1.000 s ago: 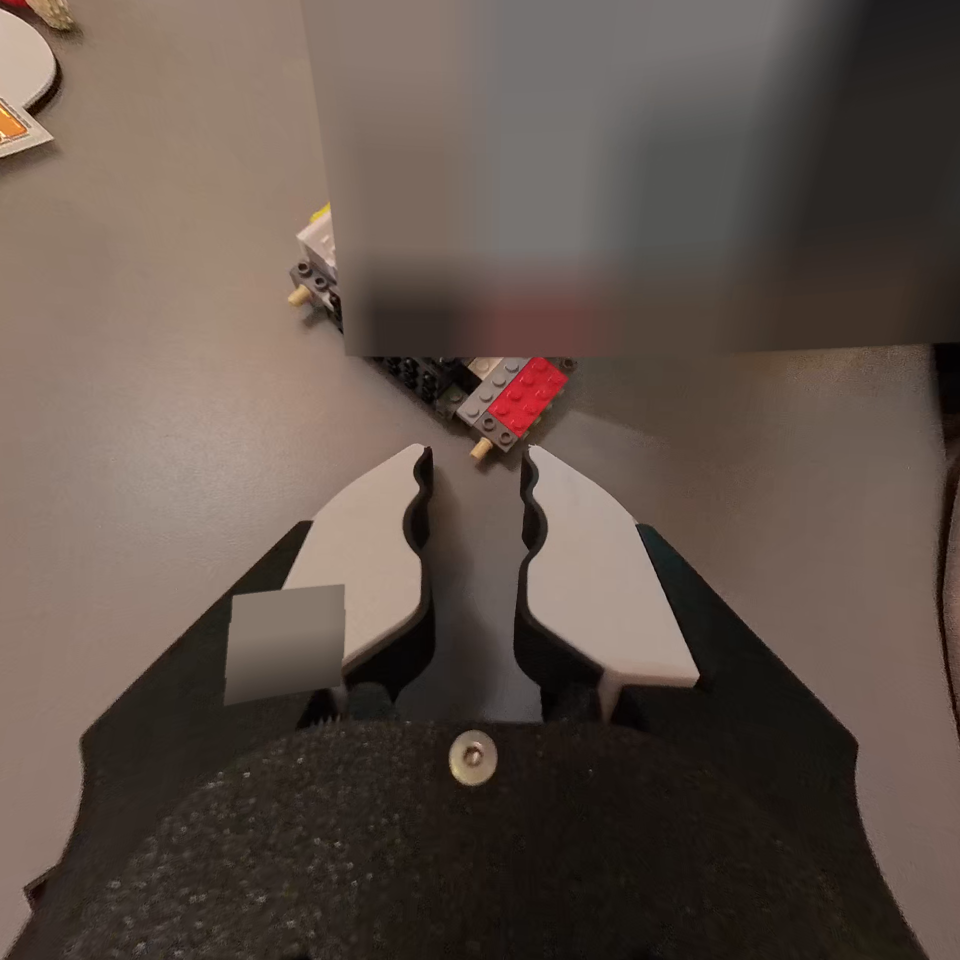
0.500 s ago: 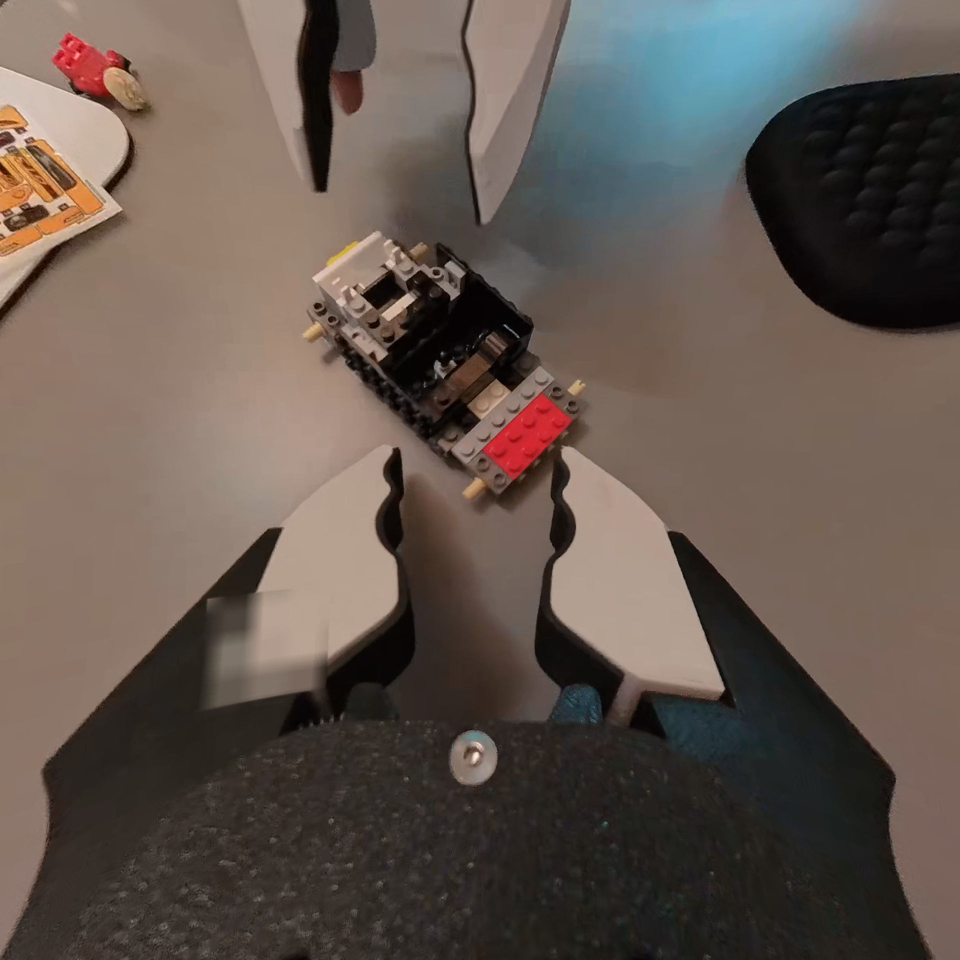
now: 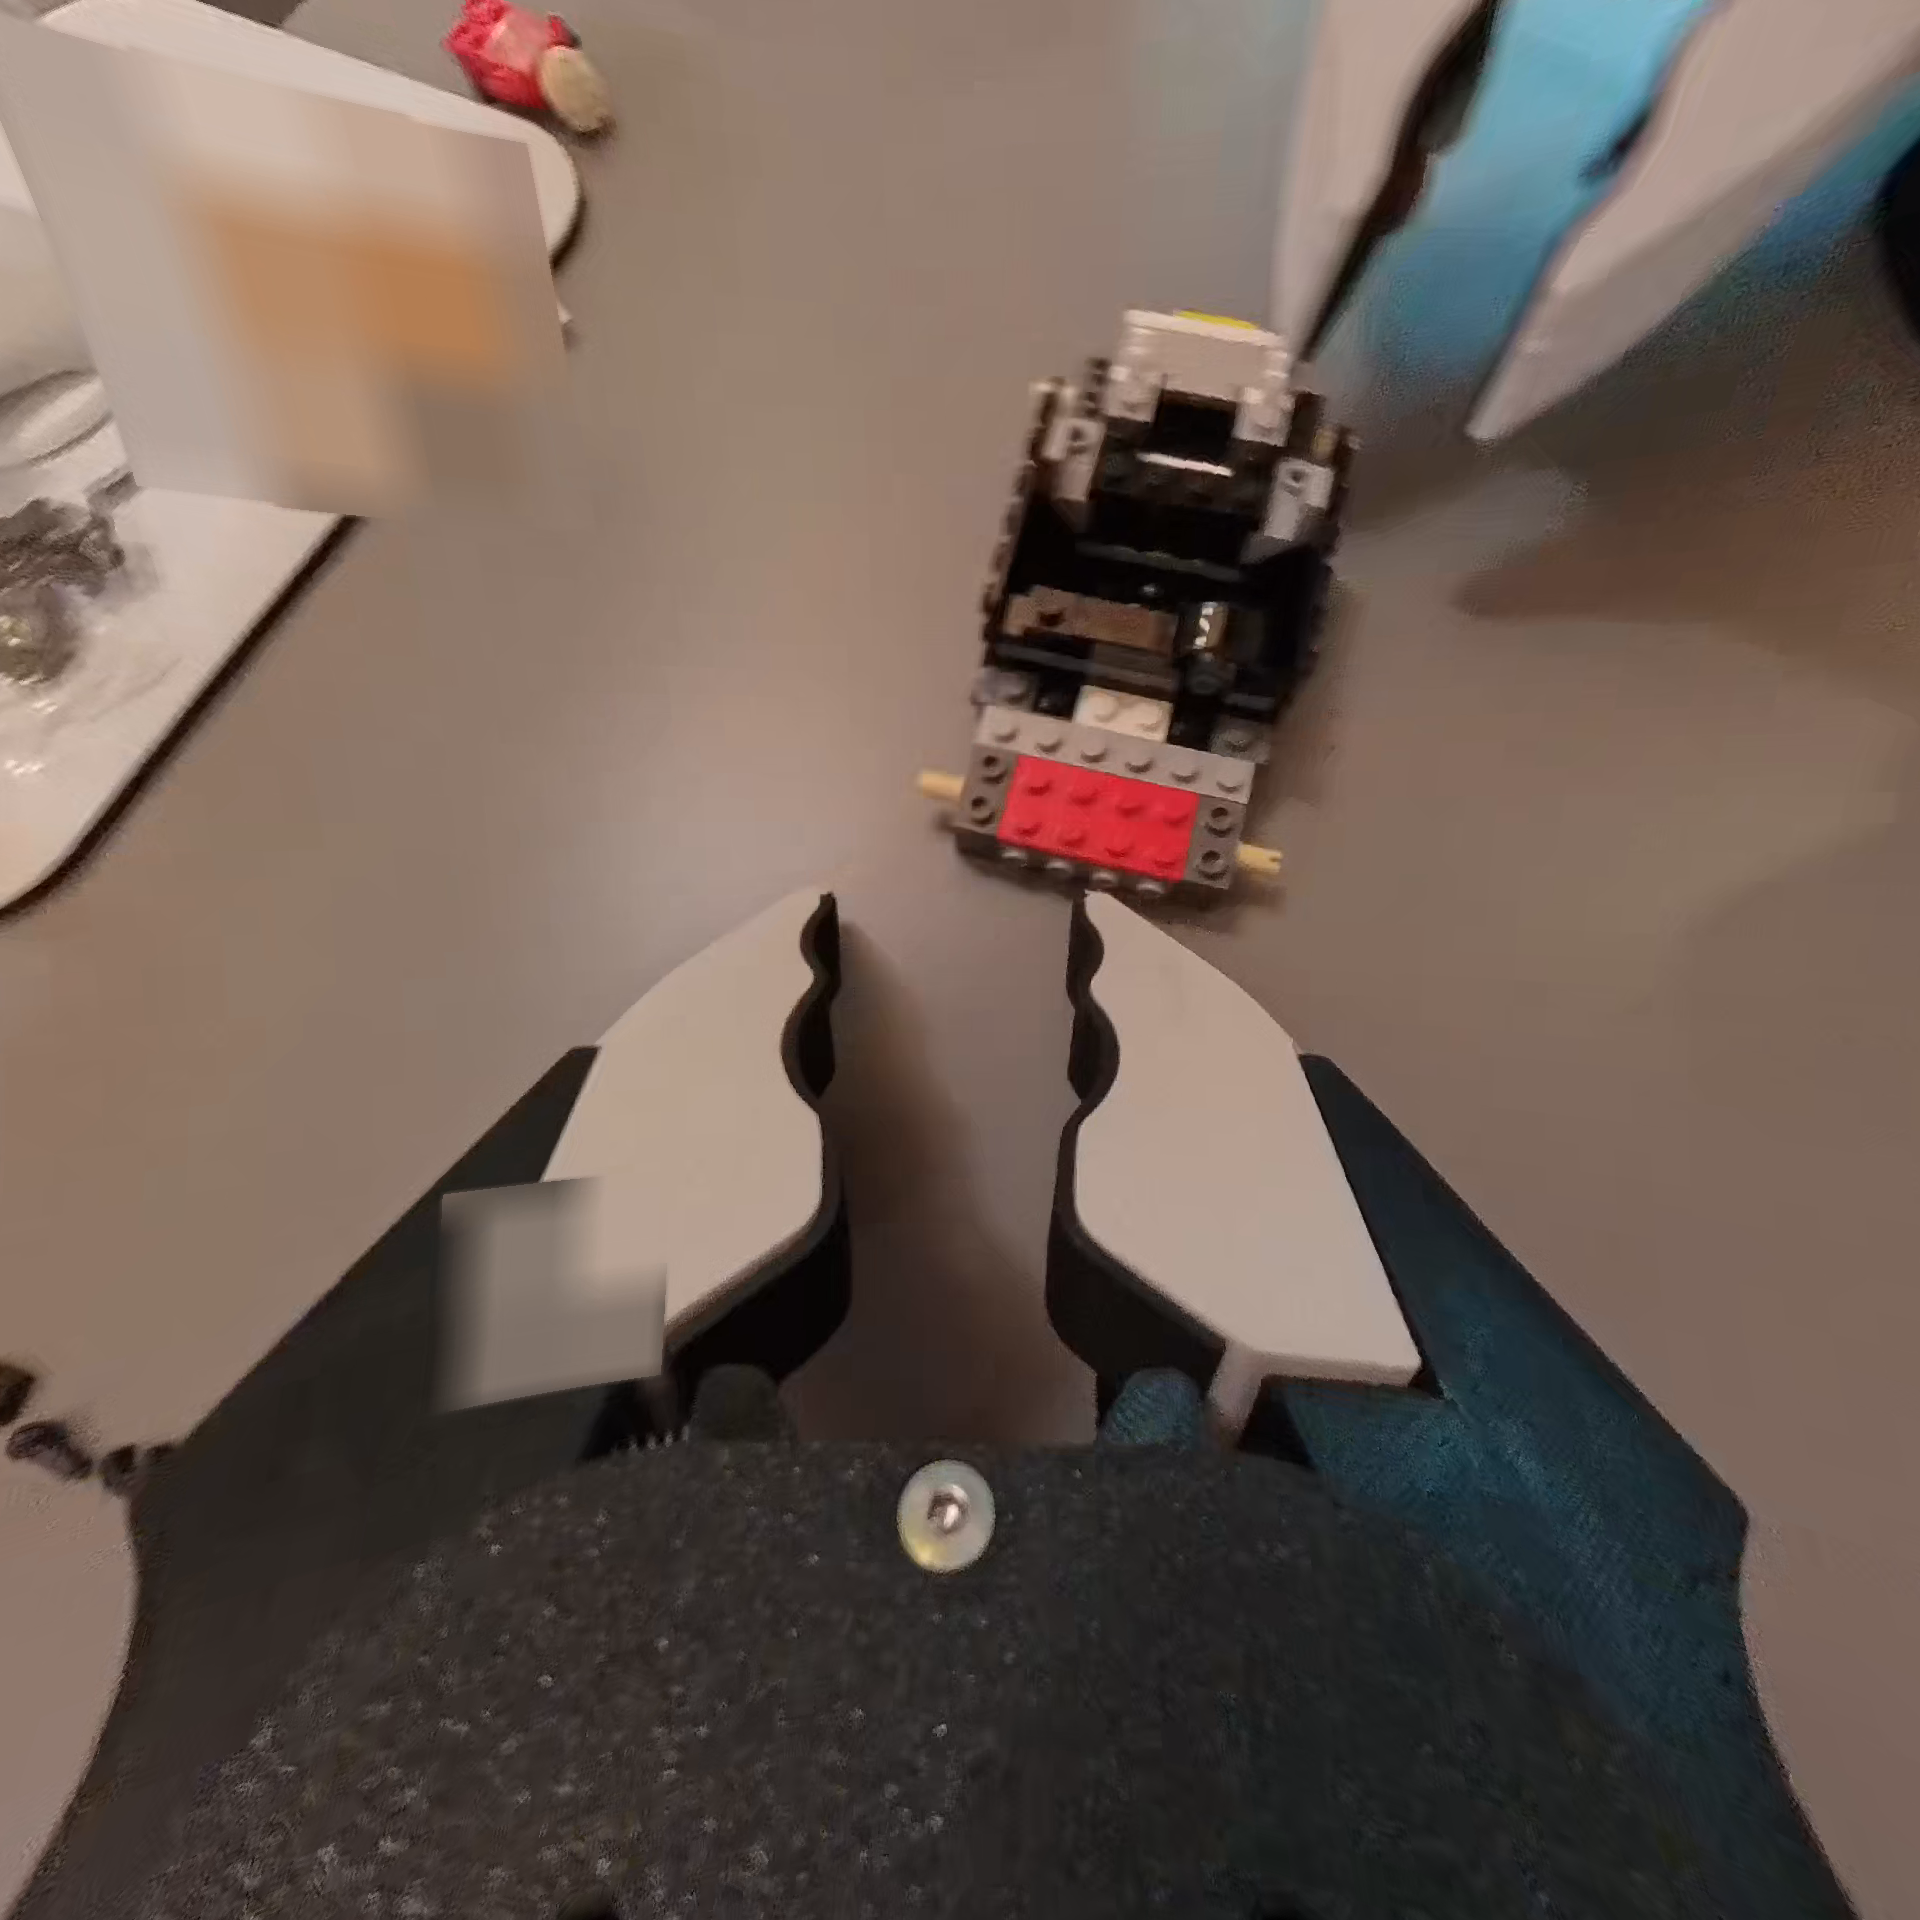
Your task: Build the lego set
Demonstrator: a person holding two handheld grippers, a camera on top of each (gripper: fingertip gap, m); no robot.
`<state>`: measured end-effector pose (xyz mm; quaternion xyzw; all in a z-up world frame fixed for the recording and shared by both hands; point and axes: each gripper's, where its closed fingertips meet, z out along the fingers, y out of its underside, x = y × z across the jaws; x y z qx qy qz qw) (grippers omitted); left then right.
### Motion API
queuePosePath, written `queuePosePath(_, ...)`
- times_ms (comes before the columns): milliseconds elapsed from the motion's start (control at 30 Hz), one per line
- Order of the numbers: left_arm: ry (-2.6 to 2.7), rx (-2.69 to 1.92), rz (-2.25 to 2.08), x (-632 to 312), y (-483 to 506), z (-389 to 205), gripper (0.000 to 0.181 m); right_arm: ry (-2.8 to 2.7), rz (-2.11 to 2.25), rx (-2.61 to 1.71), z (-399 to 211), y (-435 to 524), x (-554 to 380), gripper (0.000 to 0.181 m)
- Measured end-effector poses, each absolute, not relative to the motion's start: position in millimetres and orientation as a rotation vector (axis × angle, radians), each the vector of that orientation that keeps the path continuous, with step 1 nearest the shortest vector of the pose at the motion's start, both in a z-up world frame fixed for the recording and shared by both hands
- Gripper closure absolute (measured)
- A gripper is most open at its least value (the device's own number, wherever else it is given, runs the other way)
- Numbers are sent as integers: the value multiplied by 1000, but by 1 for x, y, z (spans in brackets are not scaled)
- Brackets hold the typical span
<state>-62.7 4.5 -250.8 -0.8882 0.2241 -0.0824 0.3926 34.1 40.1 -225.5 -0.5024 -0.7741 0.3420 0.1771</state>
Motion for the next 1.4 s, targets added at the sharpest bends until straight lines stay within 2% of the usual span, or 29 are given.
queuePosePath(67,552,-2219,-246,-64,3,-244,136,-2165,939,-1369,-221,34,40,148)
queuePosePath(233,647,-2148,-273,-49,-2,-234,132,-2155,824,-1208,-218,55,37,108)
queuePosePath(300,681,-2147,-297,-43,-5,-236,138,-2208,824,-1178,-231,58,28,99)
queuePosePath(367,703,-2144,-315,-39,-9,-235,152,-2265,876,-1166,-242,54,18,94)
queuePosePath(433,673,-2129,-303,-43,-8,-228,164,-2362,895,-1170,-253,49,13,96)
queuePosePath(500,609,-2093,-313,-49,-7,-217,180,-2377,919,-1124,-251,45,8,119)
queuePosePath(533,568,-2072,-309,-55,-5,-210,181,-2392,909,-1123,-251,44,7,120)
queuePosePath(733,322,-2001,-271,-87,2,-182,181,-2268,1078,-1278,-236,45,5,120)
queuePosePath(933,255,-1953,-286,-84,1,-167,181,-1997,1470,-1276,-168,41,-8,120)
queuePosePath(1133,285,-1903,-231,-76,0,-156,181,-1975,1670,-1115,-112,28,-17,120)
queuePosePath(1267,322,-1904,-206,-68,-2,-154,181,-1977,1762,-1044,-100,29,-17,120)
queuePosePath(1400,393,-1947,-182,-56,-5,-161,181,-1959,1817,-1063,-114,37,-14,120)
